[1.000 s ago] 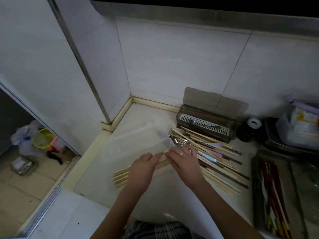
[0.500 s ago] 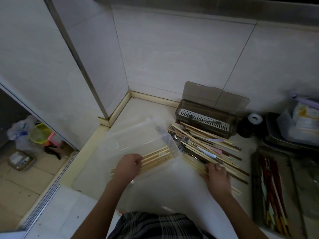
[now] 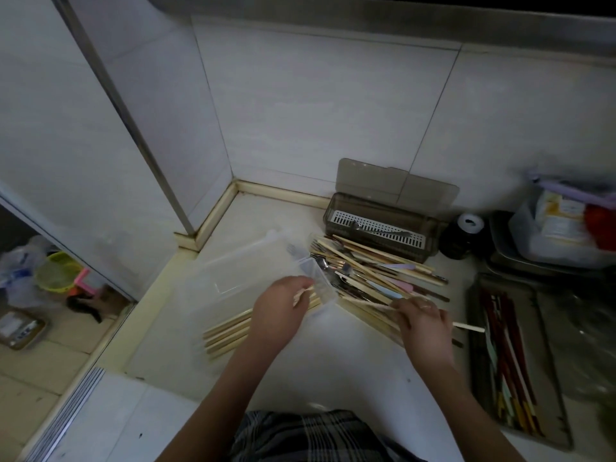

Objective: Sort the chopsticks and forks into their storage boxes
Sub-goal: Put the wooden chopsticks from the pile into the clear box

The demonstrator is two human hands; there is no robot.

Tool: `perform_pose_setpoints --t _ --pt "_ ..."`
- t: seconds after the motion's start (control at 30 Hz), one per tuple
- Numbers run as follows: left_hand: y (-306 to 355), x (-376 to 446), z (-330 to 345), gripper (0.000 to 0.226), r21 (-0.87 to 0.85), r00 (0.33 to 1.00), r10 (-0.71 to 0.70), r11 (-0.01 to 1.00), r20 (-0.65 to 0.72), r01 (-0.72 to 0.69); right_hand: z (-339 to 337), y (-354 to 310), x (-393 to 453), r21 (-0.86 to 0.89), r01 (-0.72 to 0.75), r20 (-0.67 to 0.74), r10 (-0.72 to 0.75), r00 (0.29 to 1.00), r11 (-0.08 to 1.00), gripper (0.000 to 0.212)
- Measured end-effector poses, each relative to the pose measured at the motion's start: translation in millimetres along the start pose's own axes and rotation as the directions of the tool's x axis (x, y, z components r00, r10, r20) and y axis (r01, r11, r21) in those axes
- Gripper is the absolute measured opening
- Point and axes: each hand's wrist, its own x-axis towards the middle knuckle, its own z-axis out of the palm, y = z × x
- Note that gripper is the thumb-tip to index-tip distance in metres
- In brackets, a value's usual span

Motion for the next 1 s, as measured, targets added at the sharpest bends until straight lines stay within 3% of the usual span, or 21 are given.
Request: perform_pose_setpoints --t 0.1,0.2,0.3,0.47,0.6,0.73,0.8,0.87,0.93,1.0 --pt "19 -2 9 0.037 0.055 0.977 0.203 0.977 0.066 -0.207 -9 -15 -7 -0.04 0.088 -0.177 -0.094 0.98 0.995 0.019" --pt "30 -3 24 0.038 0.236 0.931 0.347 0.901 0.112 -0.364 -19 -29 -11 -0.119 0.187 -0.308 -0.215 0.927 0.975 0.021" --pt "30 -4 35 0.034 0.301 0.929 0.344 0.879 0.136 -0.369 -24 -30 -14 -0.14 0.216 -0.353 -0.253 0.901 0.966 0.018" --pt "36 -4 37 0.028 0.325 0.942 0.336 0.89 0.003 -0.319 -31 -30 -18 -0.139 0.27 -0.418 -0.304 0.856 0.953 0.025" --pt "33 -3 36 0.019 0.348 0.926 0.374 0.861 0.059 -0.37 -35 -43 -16 -0.09 0.334 -0.437 -0.338 0.833 0.938 0.023" --pt "20 -3 18 0.011 0.294 0.979 0.194 0.934 0.061 -0.203 -29 -56 -15 0.028 0.276 -0.473 -0.231 0.85 0.961 0.044" --pt "1 -4 7 0.022 0.265 0.997 0.082 0.961 0.0 -0.079 -19 -64 -15 0.105 0.295 -0.436 -0.223 0.872 0.95 0.044" --pt "-20 -9 -3 0.038 0.279 0.999 0.024 0.96 -0.047 -0.01 -5 -74 -15 0.161 0.383 -0.251 -0.338 0.907 0.91 0.044" --pt "-40 -17 -12 0.044 0.271 0.999 -0.017 0.962 -0.039 0.026 9 -85 -16 0.135 0.508 -0.058 -0.505 0.861 0.85 0.047" --pt "-59 -27 -21 0.034 0.184 0.999 -0.048 0.982 0.007 0.046 17 -94 -13 0.043 0.59 0.015 -0.591 0.807 0.806 0.039"
